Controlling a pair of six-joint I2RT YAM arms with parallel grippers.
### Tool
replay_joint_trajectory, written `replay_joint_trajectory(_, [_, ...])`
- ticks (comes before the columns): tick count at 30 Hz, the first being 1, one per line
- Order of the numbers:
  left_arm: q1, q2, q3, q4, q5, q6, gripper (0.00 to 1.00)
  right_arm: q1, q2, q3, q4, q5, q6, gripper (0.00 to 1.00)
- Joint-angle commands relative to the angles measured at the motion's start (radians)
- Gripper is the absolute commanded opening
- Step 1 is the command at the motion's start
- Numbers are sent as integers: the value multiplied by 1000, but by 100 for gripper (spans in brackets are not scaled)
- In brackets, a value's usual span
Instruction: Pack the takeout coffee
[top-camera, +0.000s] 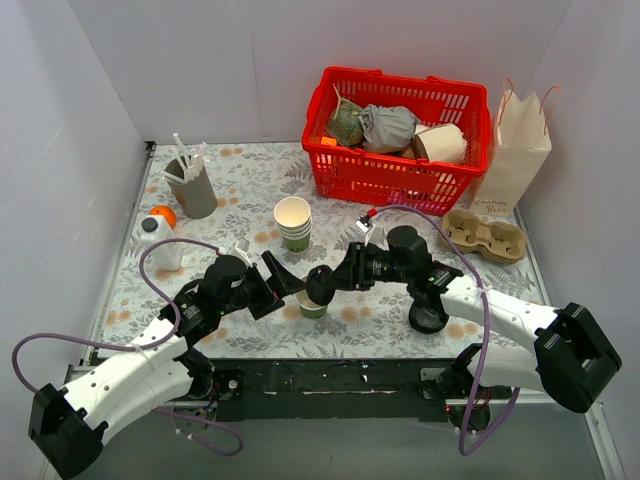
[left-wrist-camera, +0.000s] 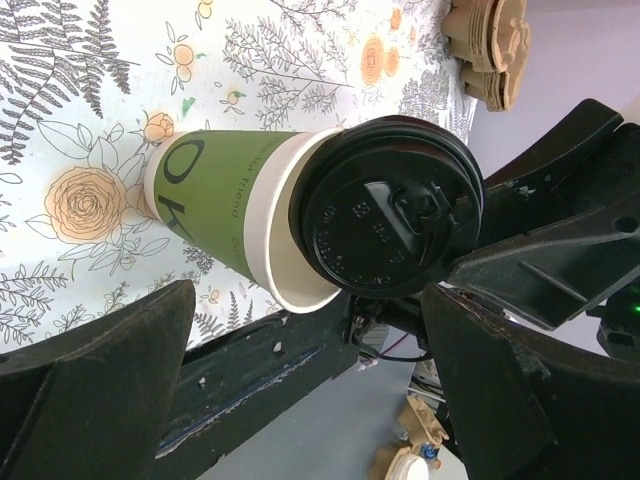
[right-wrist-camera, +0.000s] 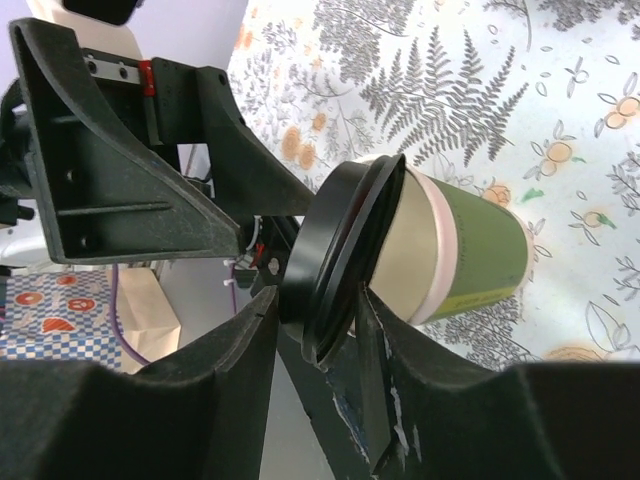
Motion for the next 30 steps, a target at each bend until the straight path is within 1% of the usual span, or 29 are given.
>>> replay_joint_trajectory(1, [3,17,-3,19,11,17,98,-5,-10,33,-62,61,-54,46])
replay_joint_trajectory(6, [3,36,1,28,-5,7,98,-5,-18,49,-70,78,-69,49])
replay_joint_trajectory(11, [3,65,10,71,-4,4,98,-5,17,67,-76,50,-75,49])
replay_joint_trajectory(21, [3,100,12,95,-13,-32,98,-5,54,78,-162,82,-120,50])
replay_joint_trajectory(25, [3,123,11,118,-6,-32,98,-6,82,93,-165,67,-141,50])
replay_joint_trajectory(30, [3,152,21,138,14,-23,98,-5,122,135,-218,53,-178,52])
